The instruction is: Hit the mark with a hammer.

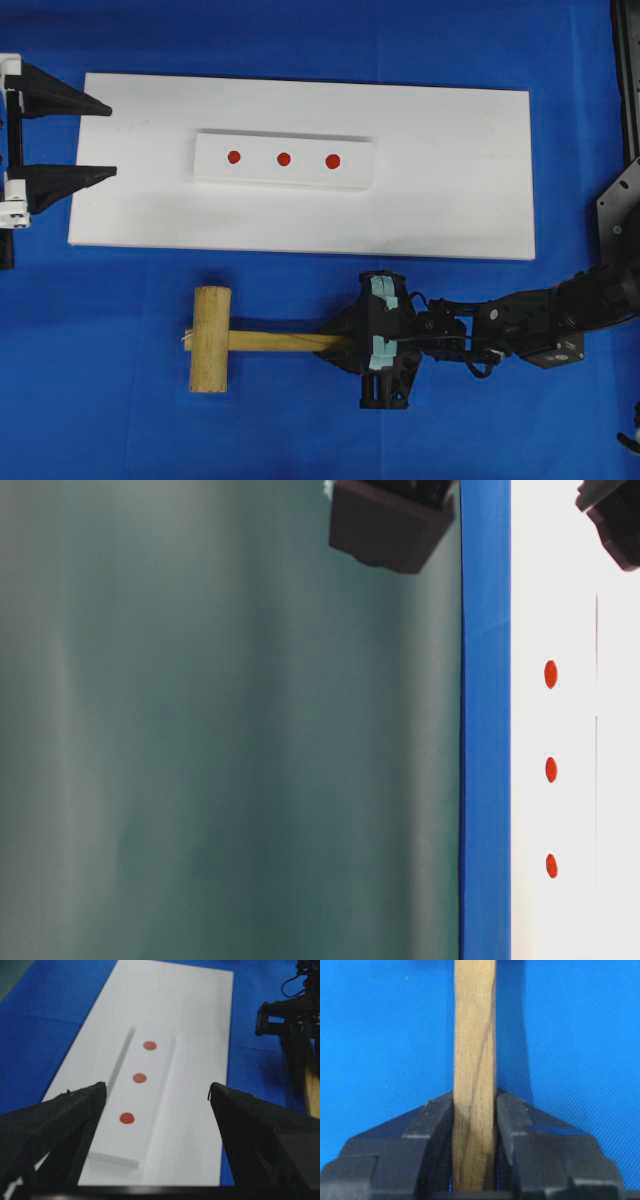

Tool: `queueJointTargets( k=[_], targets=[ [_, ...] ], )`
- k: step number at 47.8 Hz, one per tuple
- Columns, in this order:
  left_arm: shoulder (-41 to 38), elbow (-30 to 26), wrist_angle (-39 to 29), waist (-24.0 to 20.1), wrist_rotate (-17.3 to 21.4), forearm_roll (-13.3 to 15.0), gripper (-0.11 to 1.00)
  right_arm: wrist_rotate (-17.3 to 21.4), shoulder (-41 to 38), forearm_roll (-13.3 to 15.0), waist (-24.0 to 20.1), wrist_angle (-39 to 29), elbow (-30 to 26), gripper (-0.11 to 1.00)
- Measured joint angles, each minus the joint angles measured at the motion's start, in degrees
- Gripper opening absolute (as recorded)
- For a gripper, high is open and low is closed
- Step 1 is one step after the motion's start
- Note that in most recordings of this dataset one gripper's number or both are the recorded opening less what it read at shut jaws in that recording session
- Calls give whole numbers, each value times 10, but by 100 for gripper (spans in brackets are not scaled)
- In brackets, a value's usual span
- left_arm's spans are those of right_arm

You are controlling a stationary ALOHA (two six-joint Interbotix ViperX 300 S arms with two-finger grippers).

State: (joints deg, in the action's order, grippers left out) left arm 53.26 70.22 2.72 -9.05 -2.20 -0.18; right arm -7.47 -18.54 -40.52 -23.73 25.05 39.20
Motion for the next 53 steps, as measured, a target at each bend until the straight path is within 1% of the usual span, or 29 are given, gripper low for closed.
queueJointTargets(
  k=[2, 3, 7, 14, 16, 17, 19, 22, 24, 30, 33, 38, 43, 53],
  targets=[
    [0, 0, -1, 0, 0, 0, 81, 1, 1, 0, 2, -5, -1, 11],
    [0, 1, 0, 0, 0, -1, 81, 0, 1, 0, 2, -7, -3, 14],
    [1, 0, 0, 0, 0, 0, 81, 1, 1, 0, 4, -16, -5, 35],
    [1, 1, -1, 0, 0, 0, 81, -4, 11, 1, 1, -27, -8, 76],
    [1, 0, -3, 0, 0, 0, 81, -8, 21, 1, 2, -28, -5, 86],
    [1, 1, -4, 0, -1, 0, 81, -11, 28, 0, 3, -28, -4, 89],
    [1, 1, -5, 0, -2, 0, 81, -22, 44, 0, 6, -29, 1, 89],
    [2, 1, -9, 0, -3, 0, 81, -47, 82, 1, 12, -34, 8, 83],
    [3, 0, -11, 0, -3, 0, 81, -65, 106, 0, 18, -41, 11, 81],
    [10, 1, -12, 0, -3, 2, 81, -121, 179, 1, 38, -76, 18, 81],
    [15, 1, -12, 0, -3, 2, 81, -153, 217, 1, 52, -104, 18, 81],
    [25, 0, -12, 0, -4, 2, 81, -194, 272, 1, 79, -144, 20, 81],
    [36, 1, -15, 0, -3, 2, 81, -217, 302, 2, 109, -171, 24, 81],
    [51, 0, -33, 0, -3, 3, 81, -244, 344, 5, 171, -197, 50, 81]
  ],
)
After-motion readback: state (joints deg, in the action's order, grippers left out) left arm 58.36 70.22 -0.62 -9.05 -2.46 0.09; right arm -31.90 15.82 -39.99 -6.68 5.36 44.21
